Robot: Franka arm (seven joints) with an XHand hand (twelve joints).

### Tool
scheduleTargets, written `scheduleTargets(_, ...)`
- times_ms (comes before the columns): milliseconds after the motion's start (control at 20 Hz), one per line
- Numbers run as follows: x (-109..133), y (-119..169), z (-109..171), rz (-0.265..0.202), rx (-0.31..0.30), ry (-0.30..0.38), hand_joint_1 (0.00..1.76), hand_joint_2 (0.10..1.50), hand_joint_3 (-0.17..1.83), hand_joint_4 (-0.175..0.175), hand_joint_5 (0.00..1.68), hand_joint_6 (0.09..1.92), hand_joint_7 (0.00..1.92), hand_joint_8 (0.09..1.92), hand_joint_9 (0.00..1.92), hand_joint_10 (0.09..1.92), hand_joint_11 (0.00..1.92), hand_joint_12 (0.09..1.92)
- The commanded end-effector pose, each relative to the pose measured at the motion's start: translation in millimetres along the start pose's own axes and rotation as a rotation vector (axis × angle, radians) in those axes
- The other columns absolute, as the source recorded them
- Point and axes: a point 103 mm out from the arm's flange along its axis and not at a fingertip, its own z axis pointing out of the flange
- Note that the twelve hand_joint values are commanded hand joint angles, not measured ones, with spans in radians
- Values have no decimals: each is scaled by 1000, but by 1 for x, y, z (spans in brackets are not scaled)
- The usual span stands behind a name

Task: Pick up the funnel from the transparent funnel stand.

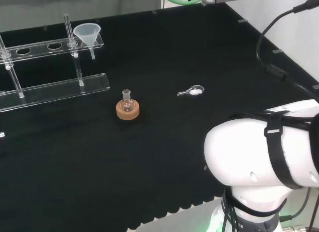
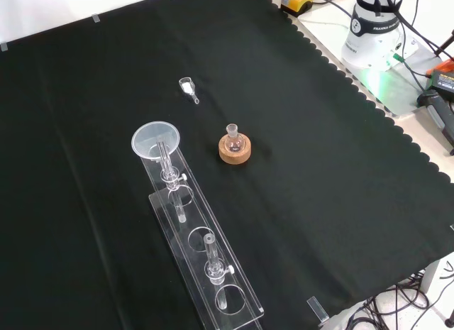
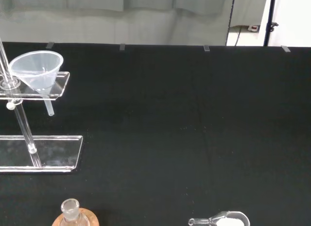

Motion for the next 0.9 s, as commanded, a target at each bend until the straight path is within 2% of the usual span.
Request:
scheduleTargets(50,10,4,10,-27,-36,45,81,805,349,-22,12,87,0,93,0,370,0,1083)
scheduleTargets(400,34,33,45,-49,-80,122,101,836,293,-28,34,87,0,150,0,424,0,1109)
scheduleTargets(650,47,51,65,-28,-161,169,124,848,266,-36,62,87,0,220,0,501,0,1157)
scheduleTargets(900,51,76,86,-24,-198,198,150,858,243,-45,109,87,0,335,0,637,0,1232)
